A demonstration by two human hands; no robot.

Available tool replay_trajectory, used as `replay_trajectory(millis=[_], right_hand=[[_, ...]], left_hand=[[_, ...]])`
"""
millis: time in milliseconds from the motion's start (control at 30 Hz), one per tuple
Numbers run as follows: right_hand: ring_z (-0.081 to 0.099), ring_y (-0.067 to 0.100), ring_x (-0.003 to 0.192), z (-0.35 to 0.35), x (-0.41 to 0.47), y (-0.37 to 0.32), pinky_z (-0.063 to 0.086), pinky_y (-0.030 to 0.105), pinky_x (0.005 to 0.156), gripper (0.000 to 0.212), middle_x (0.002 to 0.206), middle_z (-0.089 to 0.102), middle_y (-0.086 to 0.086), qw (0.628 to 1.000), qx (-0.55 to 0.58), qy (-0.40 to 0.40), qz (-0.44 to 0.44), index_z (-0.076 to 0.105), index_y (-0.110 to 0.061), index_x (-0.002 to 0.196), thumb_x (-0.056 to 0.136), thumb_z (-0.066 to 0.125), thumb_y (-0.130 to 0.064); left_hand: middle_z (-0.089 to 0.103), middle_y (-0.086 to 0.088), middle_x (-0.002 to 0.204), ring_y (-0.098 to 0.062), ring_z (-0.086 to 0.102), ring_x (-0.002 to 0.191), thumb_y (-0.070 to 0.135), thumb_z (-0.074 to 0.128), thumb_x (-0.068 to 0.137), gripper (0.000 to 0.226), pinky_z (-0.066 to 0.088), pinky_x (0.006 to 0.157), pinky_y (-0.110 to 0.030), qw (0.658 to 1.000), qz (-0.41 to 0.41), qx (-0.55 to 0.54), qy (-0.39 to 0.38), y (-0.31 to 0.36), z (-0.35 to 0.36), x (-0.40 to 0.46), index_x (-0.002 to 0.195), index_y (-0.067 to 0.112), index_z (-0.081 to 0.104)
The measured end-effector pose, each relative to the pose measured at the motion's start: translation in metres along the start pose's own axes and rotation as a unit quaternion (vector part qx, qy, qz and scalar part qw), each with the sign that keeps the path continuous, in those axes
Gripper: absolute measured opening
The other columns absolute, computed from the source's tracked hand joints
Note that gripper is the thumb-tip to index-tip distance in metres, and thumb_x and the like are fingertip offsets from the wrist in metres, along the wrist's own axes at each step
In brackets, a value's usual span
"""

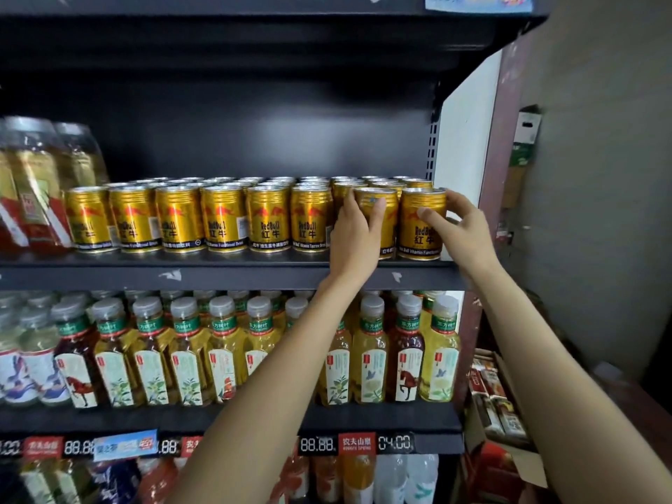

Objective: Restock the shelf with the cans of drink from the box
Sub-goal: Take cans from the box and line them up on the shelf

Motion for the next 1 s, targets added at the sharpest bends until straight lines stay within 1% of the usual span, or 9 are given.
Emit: replay_trajectory(millis=[100,200,300,400,467,600,767,900,1000], right_hand=[[0.053,0.019,0.113,0.002,-0.007,-0.01,0.045,0.039,0.099,0.054,0.126,0.054,0.005,0.992,-0.112,-0.015,-0.053,0.046,-0.018,0.132,0.085,0.064,-0.039],[0.05,0.029,0.118,0.002,-0.012,-0.013,0.042,0.038,0.097,0.077,0.135,0.041,0.015,0.969,-0.238,0.015,-0.071,0.032,-0.016,0.142,0.08,0.067,-0.044],[0.053,0.03,0.116,0.005,-0.009,-0.014,0.043,0.038,0.094,0.08,0.134,0.048,0.014,0.965,-0.249,0.018,-0.073,0.031,-0.014,0.142,0.078,0.071,-0.041],[0.054,0.029,0.118,0.011,-0.003,-0.011,0.046,0.042,0.098,0.077,0.135,0.052,0.011,0.975,-0.215,-0.013,-0.058,0.031,-0.013,0.142,0.079,0.072,-0.034],[0.054,0.028,0.12,0.015,0.002,-0.006,0.046,0.043,0.099,0.076,0.137,0.051,0.01,0.979,-0.199,-0.037,-0.037,0.031,-0.014,0.142,0.08,0.071,-0.032],[0.054,0.029,0.119,0.022,0.009,-0.004,0.046,0.043,0.099,0.073,0.136,0.052,0.01,0.978,-0.195,-0.062,-0.031,0.032,-0.014,0.14,0.08,0.071,-0.03],[0.055,0.029,0.118,0.031,0.011,-0.007,0.045,0.039,0.096,0.073,0.133,0.054,0.012,0.976,-0.207,-0.044,-0.045,0.033,-0.01,0.138,0.08,0.072,-0.03],[0.051,0.028,0.121,0.036,0.01,-0.013,0.043,0.035,0.094,0.072,0.134,0.052,0.012,0.971,-0.234,-0.022,-0.055,0.033,-0.007,0.137,0.081,0.071,-0.03],[0.051,0.028,0.121,0.036,0.01,-0.015,0.043,0.035,0.094,0.072,0.135,0.052,0.012,0.967,-0.248,-0.011,-0.056,0.033,-0.007,0.136,0.08,0.071,-0.032]], left_hand=[[0.041,-0.01,0.144,-0.026,0.038,0.13,0.049,0.047,0.091,0.067,0.037,0.102,-0.034,0.972,0.143,0.171,0.079,0.029,-0.024,-0.01,0.144,0.012,0.03],[0.052,-0.006,0.128,-0.024,0.047,0.118,0.066,0.055,0.077,0.074,0.04,0.094,-0.034,0.921,0.242,0.283,0.117,0.045,-0.027,-0.015,0.132,0.017,0.047],[0.053,-0.003,0.126,-0.023,0.046,0.119,0.069,0.06,0.071,0.076,0.031,0.102,-0.038,0.919,0.24,0.311,0.042,0.033,-0.017,0.002,0.128,0.021,0.049],[0.054,0.001,0.13,-0.02,0.045,0.126,0.071,0.058,0.072,0.076,0.003,0.115,-0.045,0.91,0.255,0.325,0.021,0.024,-0.02,0.01,0.131,0.024,0.048],[0.05,0.002,0.137,-0.016,0.037,0.133,0.07,0.057,0.073,0.075,-0.011,0.112,-0.051,0.913,0.249,0.324,-0.003,0.016,-0.024,0.016,0.133,0.026,0.045],[0.036,-0.001,0.149,-0.012,0.015,0.144,0.063,0.061,0.075,0.073,-0.017,0.11,-0.051,0.916,0.239,0.31,-0.085,0.007,-0.025,0.03,0.136,0.028,0.041],[0.026,-0.004,0.154,-0.013,0.014,0.144,0.057,0.064,0.076,0.075,-0.006,0.115,-0.045,0.906,0.228,0.317,-0.165,-0.004,-0.022,0.045,0.138,0.029,0.035],[0.036,0.0,0.149,-0.018,0.026,0.139,0.057,0.063,0.077,0.077,0.015,0.114,-0.041,0.897,0.253,0.331,-0.15,-0.003,-0.023,0.043,0.141,0.025,0.034],[0.038,0.002,0.147,-0.018,0.028,0.137,0.058,0.062,0.078,0.077,0.021,0.111,-0.039,0.895,0.268,0.331,-0.135,-0.002,-0.023,0.041,0.141,0.025,0.033]])
Point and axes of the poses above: each hand's wrist, its own x-axis towards the middle knuckle, its own z-axis out of the palm, y = z × x, the point moved 10 cm from there along x, towards the middle knuckle
